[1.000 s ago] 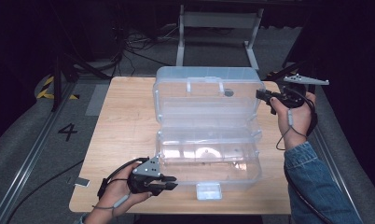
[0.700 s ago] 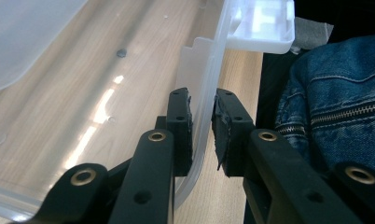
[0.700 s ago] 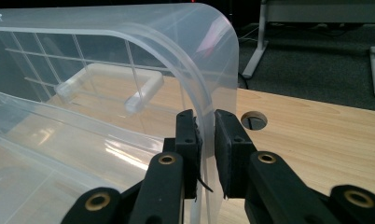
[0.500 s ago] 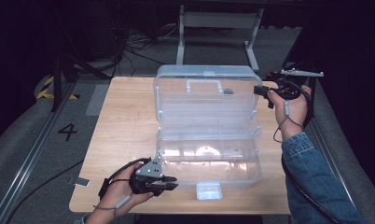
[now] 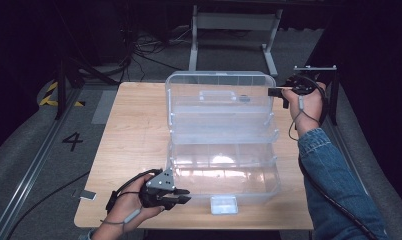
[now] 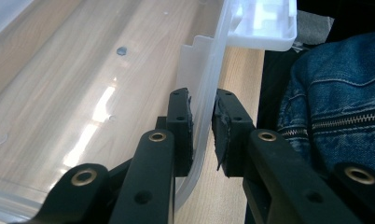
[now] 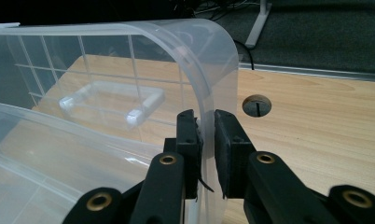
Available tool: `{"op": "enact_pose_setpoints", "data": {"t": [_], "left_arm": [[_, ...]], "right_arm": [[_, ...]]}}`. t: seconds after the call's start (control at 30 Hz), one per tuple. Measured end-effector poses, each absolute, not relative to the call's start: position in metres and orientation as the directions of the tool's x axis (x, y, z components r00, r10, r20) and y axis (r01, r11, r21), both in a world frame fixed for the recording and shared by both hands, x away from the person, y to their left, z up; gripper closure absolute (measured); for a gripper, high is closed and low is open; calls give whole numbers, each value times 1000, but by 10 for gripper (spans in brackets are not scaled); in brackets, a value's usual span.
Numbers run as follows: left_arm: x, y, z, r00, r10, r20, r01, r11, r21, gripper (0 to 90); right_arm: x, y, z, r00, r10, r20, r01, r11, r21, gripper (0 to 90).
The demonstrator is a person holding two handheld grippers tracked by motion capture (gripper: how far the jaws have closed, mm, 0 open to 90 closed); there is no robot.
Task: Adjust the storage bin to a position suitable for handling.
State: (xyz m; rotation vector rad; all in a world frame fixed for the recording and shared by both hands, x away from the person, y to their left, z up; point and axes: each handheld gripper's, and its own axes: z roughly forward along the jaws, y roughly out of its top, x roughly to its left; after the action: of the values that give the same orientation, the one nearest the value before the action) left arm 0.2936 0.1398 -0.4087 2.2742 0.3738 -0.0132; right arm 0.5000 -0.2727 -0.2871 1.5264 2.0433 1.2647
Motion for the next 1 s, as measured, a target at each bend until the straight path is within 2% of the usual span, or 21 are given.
{"op": "enact_pose_setpoints", "data": {"t": [1.0], "left_arm": [[295, 139, -409, 954, 260, -150, 285, -624, 727, 782]], "right_arm": [[538, -272, -305, -324, 880, 346, 725, -4, 688, 805]]}}
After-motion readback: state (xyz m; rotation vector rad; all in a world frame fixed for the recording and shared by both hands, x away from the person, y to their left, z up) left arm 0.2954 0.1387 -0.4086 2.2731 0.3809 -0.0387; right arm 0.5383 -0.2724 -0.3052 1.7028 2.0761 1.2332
